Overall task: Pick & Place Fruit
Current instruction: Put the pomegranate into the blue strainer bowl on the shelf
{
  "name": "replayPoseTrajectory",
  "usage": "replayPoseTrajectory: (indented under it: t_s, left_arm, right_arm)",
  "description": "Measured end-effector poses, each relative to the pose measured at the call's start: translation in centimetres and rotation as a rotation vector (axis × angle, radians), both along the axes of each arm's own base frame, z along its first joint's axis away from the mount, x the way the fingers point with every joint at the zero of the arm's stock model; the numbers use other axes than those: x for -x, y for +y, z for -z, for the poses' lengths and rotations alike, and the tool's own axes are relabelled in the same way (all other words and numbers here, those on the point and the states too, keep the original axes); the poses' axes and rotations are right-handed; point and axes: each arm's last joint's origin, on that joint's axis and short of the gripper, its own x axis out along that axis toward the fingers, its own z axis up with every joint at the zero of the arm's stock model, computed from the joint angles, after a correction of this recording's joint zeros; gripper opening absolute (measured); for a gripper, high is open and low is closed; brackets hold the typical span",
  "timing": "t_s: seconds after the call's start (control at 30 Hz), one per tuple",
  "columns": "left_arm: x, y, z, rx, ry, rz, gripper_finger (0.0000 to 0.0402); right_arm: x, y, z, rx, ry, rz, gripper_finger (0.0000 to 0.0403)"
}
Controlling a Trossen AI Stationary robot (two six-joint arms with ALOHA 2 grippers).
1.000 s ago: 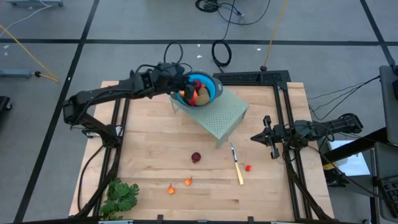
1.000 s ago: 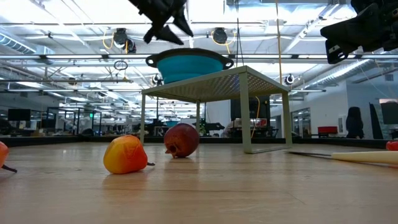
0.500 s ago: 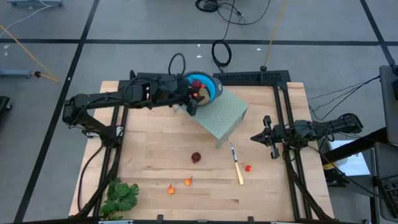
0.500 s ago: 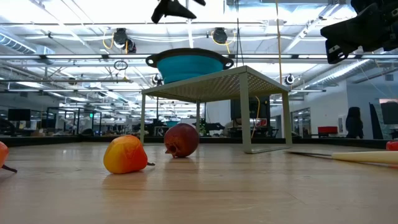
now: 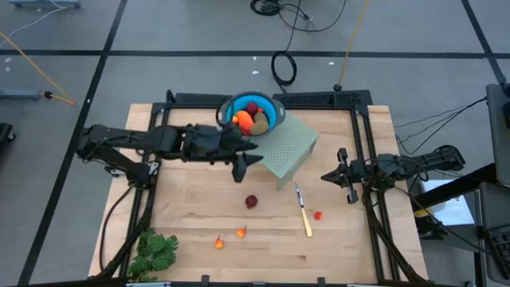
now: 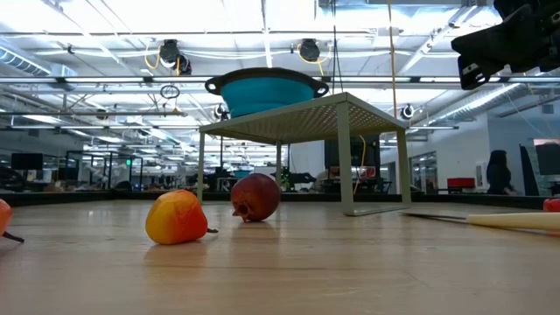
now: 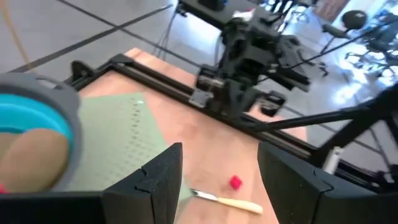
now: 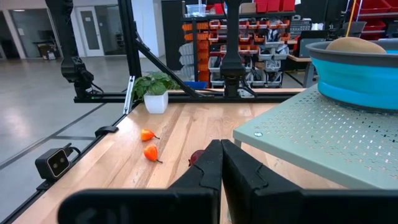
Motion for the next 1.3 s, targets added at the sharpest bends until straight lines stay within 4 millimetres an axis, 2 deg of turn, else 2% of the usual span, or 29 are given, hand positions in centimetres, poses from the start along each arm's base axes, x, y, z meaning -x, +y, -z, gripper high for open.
replayPoseTrajectory:
  t_s: [0.4, 0.73, 0.97, 1.3]
  left_arm:
    - [0.8, -5.2, 0.1, -0.02, 0.004, 0.156, 0.0209]
    - [1.3, -7.8, 0.4, -0.005, -0.001, 0.141, 0.0209]
    - [-0.4, -8.9, 2.8, 0.081, 0.079, 0.111, 0.0209]
    - [-2.4, -10.0, 7.3, 0.304, 0.301, 0.097, 0.0209]
  right_arm:
    - [0.0, 0.0, 0.0, 0.0, 0.0, 0.0, 0.0]
    - [0.0, 0.0, 0.0, 0.0, 0.0, 0.0, 0.0]
    - [0.0, 0.0, 0.0, 0.0, 0.0, -0.001, 0.0]
    - [0.0, 0.0, 0.0, 0.001, 0.004, -0.001, 0.0]
